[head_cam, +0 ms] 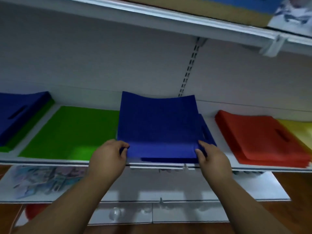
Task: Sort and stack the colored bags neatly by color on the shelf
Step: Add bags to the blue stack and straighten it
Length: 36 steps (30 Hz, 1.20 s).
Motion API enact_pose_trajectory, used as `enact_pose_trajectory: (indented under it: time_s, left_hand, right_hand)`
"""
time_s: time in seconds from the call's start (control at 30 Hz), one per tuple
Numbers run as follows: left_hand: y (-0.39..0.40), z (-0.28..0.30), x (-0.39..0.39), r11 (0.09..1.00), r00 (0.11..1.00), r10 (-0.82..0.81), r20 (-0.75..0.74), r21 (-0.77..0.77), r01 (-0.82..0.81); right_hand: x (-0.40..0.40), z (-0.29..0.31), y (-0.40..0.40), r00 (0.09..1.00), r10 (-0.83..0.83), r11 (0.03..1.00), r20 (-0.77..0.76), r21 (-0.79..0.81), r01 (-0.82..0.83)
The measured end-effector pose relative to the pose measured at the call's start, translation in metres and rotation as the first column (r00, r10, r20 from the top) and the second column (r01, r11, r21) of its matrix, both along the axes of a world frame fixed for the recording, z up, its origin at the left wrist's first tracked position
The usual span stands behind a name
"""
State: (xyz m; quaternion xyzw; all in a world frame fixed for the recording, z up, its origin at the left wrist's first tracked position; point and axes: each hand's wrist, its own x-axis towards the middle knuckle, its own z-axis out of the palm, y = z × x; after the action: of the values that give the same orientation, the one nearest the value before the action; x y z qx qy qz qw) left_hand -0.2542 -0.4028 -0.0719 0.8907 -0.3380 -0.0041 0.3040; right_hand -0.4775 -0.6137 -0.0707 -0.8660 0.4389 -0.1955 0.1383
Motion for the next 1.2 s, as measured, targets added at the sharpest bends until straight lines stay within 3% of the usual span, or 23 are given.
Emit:
enact_pose_trajectory:
  time_s: [0.23,0.5,0.63,0.87,1.0,1.2]
  left_hand:
    - [-0.07,-0.006,-0.052,0.981,0.988,-0.067,0.139,0.191,0.04]
    - [-0.093,-0.016,-0.064,0.895,0.984,-0.053,0.168,0.445,-0.027]
    - [-0.093,-0.014,-0.065,0.927,0.972,-0.04,0.231,0.372,-0.05]
    - [-0.074,-0.006,-0.072,0.978,0.977,0.003,0.211,0.203,-0.047]
    - [-0.045,0.001,-0.062,0.997,0.988,0.043,0.15,0.062,-0.052]
    - [0.044,0.004,-0.003,0.988,0.984,0.153,0.095,-0.024,-0.151]
  right_hand:
    - [-0.045,-0.004,-0.071,0.983,0.025,0.994,-0.18,0.109,-0.006]
    - [-0.049,-0.012,-0.095,0.947,0.096,0.989,-0.307,0.134,-0.056]
    - [-0.048,-0.007,-0.096,0.935,0.089,0.995,-0.343,0.071,-0.068]
    - [-0.013,0.009,-0.059,0.958,0.262,0.964,-0.121,0.089,-0.252]
    - [0.028,0.019,-0.019,0.908,0.417,0.906,-0.042,0.095,-0.412]
    - [0.119,0.028,0.071,0.789,0.608,0.786,0.09,0.075,-0.614]
